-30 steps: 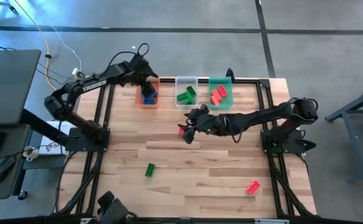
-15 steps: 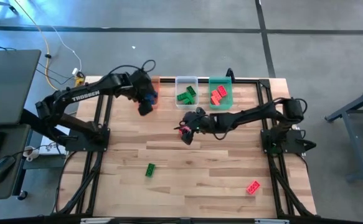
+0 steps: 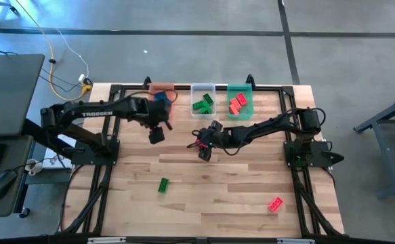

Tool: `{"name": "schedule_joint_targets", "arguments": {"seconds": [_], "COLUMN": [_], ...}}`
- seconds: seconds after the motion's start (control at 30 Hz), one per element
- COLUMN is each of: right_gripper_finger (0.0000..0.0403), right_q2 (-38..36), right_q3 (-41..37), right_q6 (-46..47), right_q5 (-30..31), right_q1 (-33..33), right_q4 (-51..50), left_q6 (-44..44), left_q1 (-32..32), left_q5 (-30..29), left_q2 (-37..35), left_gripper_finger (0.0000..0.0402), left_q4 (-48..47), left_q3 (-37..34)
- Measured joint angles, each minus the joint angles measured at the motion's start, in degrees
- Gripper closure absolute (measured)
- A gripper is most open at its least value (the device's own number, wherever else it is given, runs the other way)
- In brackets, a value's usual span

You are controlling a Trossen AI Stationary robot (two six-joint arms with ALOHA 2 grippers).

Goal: Sort & place blocks by color
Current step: Put the orange game piece into the bin

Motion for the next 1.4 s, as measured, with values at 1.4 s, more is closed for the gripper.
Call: {"name": "schedule_joint_targets", "arguments": {"seconds": [1.4], "right_gripper_finger": [0.0293], "right_q2": [3.75], "right_q3": [0.00], "right_q6": [4.99], "right_q5": [-11.04], "right_q1": [-1.62], "right_q4": [-2.75], "left_q6": [-23.05], "left_q1": [-25.21], "left_q5": [-9.43], "left_q2": [0.04], "left_gripper_finger": [0.0190], "left_q4": [-0.61], "left_q3": [-3.29]}}
